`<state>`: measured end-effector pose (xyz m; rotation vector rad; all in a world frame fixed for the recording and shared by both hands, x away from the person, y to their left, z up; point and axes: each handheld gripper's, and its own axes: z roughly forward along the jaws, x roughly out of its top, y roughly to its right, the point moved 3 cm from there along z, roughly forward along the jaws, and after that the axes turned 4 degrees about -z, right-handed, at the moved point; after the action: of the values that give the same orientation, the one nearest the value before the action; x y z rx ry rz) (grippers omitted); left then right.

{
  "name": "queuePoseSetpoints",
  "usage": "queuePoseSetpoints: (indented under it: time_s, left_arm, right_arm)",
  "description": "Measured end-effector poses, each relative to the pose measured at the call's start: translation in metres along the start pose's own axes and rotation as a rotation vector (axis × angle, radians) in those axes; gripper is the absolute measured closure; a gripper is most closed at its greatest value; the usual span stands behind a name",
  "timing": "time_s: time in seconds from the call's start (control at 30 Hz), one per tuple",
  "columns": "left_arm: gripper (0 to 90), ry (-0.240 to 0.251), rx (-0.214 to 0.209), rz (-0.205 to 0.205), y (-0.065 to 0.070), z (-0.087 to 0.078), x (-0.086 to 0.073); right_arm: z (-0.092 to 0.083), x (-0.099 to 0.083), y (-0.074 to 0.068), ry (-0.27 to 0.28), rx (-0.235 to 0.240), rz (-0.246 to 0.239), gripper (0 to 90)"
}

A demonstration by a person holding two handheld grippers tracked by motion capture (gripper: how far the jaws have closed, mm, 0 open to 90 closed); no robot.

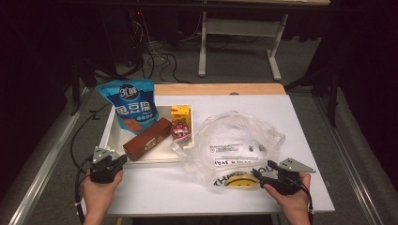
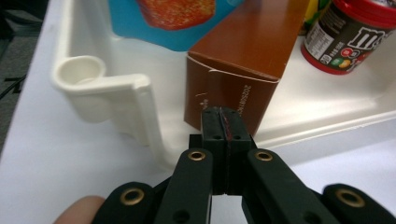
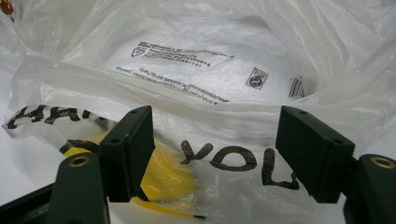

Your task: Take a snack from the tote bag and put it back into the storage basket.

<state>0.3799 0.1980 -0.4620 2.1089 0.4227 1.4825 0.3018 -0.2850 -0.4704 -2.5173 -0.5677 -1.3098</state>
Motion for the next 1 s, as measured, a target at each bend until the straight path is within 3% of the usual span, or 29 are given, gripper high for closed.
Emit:
queuePoseSetpoints:
  time_s: [0.07,0.17,0.23,0.3,0.37,0.4,0.43,0.6,0.77,0.8,0.93,1.0]
  left_arm:
    - [90.0,0.005,-0.001,-0.001,0.001,-0.003,0.001]
    - [90.0,-0.007,-0.039,-0.016,0.01,-0.014,-0.003]
    - [90.0,-0.024,-0.064,0.0,0.019,-0.017,-0.01]
    - [90.0,-0.035,-0.06,0.033,0.025,-0.01,-0.016]
    - [90.0,-0.021,-0.038,0.029,0.026,0.0,-0.016]
    - [90.0,-0.008,-0.003,0.045,0.023,0.008,-0.015]
    - [90.0,-0.008,-0.003,0.045,0.023,0.008,-0.015]
    - [90.0,0.012,0.084,0.036,0.012,0.027,-0.013]
    - [90.0,0.041,0.137,0.019,0.007,0.042,-0.01]
    - [90.0,0.052,0.165,0.001,0.005,0.05,-0.009]
    - [90.0,0.078,0.199,-0.012,0.003,0.058,-0.007]
    - [90.0,0.108,0.214,0.002,0.005,0.06,-0.006]
  right_arm:
    - [0.0,0.0,0.0,0.003,0.0,-0.001,28.3]
    - [-0.001,0.0,0.002,0.005,-0.004,0.007,28.6]
    - [-0.001,0.0,0.002,0.005,-0.004,0.008,28.7]
    - [0.0,0.0,0.001,0.007,-0.002,0.001,28.7]
    - [0.0,0.0,0.0,0.004,-0.001,-0.002,28.7]
    - [-0.001,0.0,0.0,0.005,-0.002,-0.005,28.7]
    - [-0.001,0.0,0.0,0.005,-0.002,-0.005,28.7]
    - [-0.001,0.0,0.003,0.005,-0.002,0.006,29.1]
    - [0.0,0.0,0.001,0.002,-0.001,0.001,29.2]
    - [0.0,0.0,0.001,0.003,-0.001,0.002,29.2]
    - [0.0,-0.001,0.002,0.003,-0.002,0.007,29.4]
    - [0.0,-0.001,0.002,0.002,-0.002,0.011,29.6]
